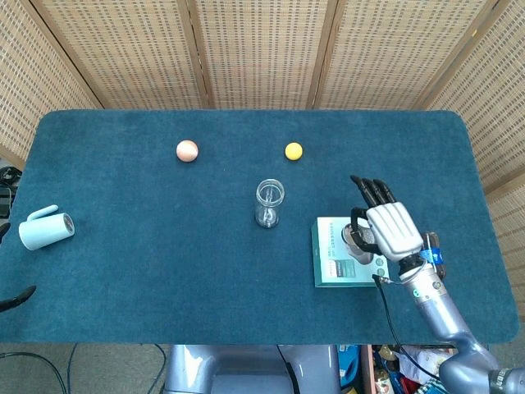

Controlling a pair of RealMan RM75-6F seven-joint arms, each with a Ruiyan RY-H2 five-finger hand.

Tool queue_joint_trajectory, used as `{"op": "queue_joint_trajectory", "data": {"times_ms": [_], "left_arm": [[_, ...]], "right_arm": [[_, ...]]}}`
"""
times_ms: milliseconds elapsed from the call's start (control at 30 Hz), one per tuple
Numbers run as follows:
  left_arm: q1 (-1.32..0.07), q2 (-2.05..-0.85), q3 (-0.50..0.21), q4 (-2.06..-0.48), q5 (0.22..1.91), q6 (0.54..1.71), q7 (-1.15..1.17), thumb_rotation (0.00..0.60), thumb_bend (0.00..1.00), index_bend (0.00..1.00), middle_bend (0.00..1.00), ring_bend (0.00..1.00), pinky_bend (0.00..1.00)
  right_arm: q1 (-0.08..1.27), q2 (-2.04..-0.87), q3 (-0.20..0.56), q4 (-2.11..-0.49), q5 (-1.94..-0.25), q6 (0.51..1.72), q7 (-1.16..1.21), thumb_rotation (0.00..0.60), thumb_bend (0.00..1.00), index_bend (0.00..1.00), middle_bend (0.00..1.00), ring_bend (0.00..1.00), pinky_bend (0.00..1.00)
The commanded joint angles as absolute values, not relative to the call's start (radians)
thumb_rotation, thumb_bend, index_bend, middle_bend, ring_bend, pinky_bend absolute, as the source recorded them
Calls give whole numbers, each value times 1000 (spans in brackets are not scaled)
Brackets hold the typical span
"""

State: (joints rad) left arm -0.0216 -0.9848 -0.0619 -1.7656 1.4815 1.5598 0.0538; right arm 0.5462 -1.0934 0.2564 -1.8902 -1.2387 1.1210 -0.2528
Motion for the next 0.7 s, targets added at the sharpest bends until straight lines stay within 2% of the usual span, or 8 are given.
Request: {"op": "queue_joint_trajectory", "data": {"times_ms": [33, 167, 333, 467, 700], "left_arm": [[-24, -983, -65, -1765, 1477, 1556, 50, 600, 89, 0, 0, 0, 0], [-29, -979, -71, -1764, 1463, 1548, 42, 600, 89, 0, 0, 0, 0], [-33, -978, -75, -1764, 1453, 1541, 41, 600, 89, 0, 0, 0, 0], [-36, -977, -75, -1769, 1458, 1538, 39, 600, 88, 0, 0, 0, 0], [-36, -977, -76, -1767, 1451, 1538, 42, 600, 88, 0, 0, 0, 0]], "right_arm": [[592, -1038, 331, -1962, -1158, 1116, -297, 600, 640, 670, 82, 0, 106], [667, -1002, 411, -2022, -1035, 1090, -362, 600, 639, 670, 87, 0, 121], [769, -1013, 457, -2043, -915, 1060, -459, 600, 640, 670, 87, 0, 123], [882, -1082, 475, -2037, -792, 1063, -557, 600, 639, 670, 91, 0, 124], [1065, -1256, 460, -1911, -577, 1094, -703, 600, 640, 670, 91, 0, 123]]}}
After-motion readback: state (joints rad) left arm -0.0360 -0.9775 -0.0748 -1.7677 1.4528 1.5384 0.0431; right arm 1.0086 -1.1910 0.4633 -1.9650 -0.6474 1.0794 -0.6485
